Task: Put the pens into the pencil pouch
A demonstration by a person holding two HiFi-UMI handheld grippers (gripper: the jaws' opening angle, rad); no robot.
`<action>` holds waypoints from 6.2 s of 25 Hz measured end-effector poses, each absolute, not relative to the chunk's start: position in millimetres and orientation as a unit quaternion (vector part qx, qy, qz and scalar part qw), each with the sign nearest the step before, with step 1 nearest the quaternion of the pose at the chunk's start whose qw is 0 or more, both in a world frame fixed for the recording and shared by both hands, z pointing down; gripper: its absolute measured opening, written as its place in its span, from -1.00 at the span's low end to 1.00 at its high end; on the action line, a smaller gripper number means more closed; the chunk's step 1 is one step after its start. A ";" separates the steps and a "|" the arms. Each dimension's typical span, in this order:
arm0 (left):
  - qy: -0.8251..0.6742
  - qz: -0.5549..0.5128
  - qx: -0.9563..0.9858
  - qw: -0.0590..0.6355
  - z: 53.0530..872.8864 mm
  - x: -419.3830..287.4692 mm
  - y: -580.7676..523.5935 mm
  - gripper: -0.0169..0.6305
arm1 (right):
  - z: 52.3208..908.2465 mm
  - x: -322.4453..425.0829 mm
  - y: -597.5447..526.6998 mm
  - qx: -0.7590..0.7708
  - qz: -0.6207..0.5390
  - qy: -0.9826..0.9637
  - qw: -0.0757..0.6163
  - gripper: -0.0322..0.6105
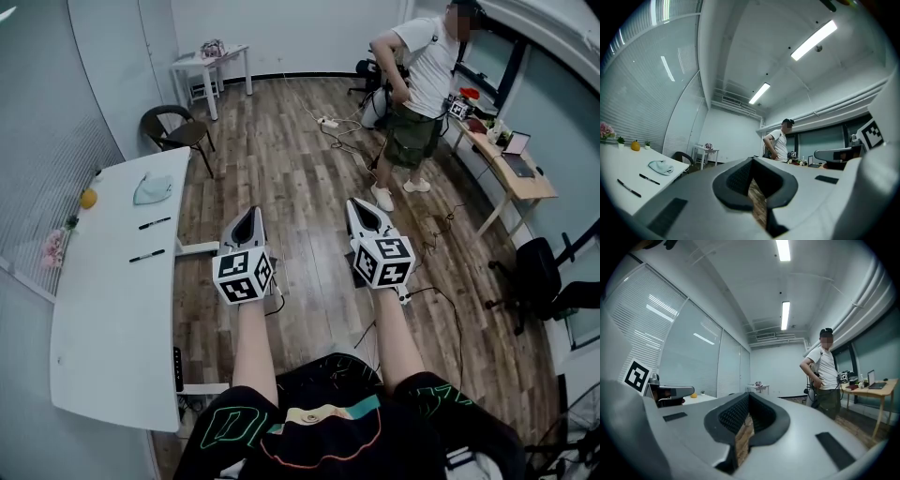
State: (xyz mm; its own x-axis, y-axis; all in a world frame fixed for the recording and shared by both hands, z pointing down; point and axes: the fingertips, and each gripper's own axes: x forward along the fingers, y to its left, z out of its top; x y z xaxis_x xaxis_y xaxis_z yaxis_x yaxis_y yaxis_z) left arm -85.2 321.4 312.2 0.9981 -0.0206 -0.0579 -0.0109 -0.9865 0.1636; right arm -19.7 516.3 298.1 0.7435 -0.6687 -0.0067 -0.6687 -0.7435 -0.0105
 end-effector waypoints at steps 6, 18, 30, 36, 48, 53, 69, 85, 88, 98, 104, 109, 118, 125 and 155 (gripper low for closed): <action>-0.004 -0.029 0.994 0.105 315.4 -74.1 313.9 -0.96 | 291.7 -11.2 519.5 -0.936 0.001 0.352 0.008 -0.90; -0.037 -0.006 0.991 0.126 354.4 -21.2 254.7 -0.96 | 328.6 55.6 454.6 -0.924 -0.031 0.382 0.004 -0.90; -0.111 0.049 0.978 0.169 410.7 27.6 165.4 -0.96 | 374.4 134.6 362.0 -0.902 -0.087 0.423 0.004 -0.90; -0.115 0.071 0.976 0.170 430.6 68.9 142.5 -0.96 | 403.3 183.5 337.3 -0.903 -0.112 0.415 0.006 -0.90; -0.099 0.055 0.981 0.160 404.3 195.9 69.4 -0.96 | 387.9 303.2 263.0 -0.908 -0.087 0.409 0.001 -0.90; -0.112 0.056 0.977 0.175 411.6 214.7 54.2 -0.96 | 389.9 330.0 244.2 -0.902 -0.094 0.422 -0.004 -0.90; -0.113 0.030 0.982 0.151 381.3 272.8 29.1 -0.96 | 375.2 386.7 229.5 -0.905 -0.082 0.416 0.021 -0.90; -0.248 0.071 0.950 0.174 429.8 259.5 -85.2 -0.96 | 424.0 420.3 96.4 -0.848 -0.133 0.513 0.003 -0.90; -0.302 0.066 0.934 0.181 433.4 230.2 -122.2 -0.96 | 430.1 411.1 43.7 -0.818 -0.139 0.559 -0.009 -0.90; -0.446 0.066 0.868 0.207 447.8 130.6 -222.3 -0.96 | 430.2 349.6 -117.2 -0.720 -0.138 0.680 -0.036 -0.90; -0.506 0.082 0.824 0.240 471.3 89.3 -259.9 -0.96 | 437.1 319.1 -185.1 -0.670 -0.143 0.726 -0.054 -0.90; -0.538 0.093 0.793 0.271 490.0 68.1 -280.0 -0.96 | 438.4 300.6 -230.6 -0.639 -0.146 0.752 -0.069 -0.90; -0.574 0.108 0.756 0.294 512.6 49.2 -293.2 -0.96 | 454.2 278.7 -277.5 -0.585 -0.156 0.791 -0.087 -0.90; -0.599 0.139 0.721 0.318 530.5 50.8 -299.0 -0.95 | 472.3 277.4 -314.4 -0.541 -0.169 0.818 -0.099 -0.90; -0.641 0.243 0.606 0.404 604.3 85.3 -339.8 0.21 | 510.0 289.5 -362.1 -0.461 -0.230 0.852 -0.091 -0.90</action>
State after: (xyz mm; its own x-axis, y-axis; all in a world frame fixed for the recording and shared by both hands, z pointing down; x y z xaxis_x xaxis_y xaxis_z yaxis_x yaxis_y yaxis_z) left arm 85.3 -339.8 604.3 0.0607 -0.5798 0.8125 -0.9726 0.1486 0.1787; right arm 289.5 -362.1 510.0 -0.5584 -0.7443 0.3664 -0.8276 0.4695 -0.3077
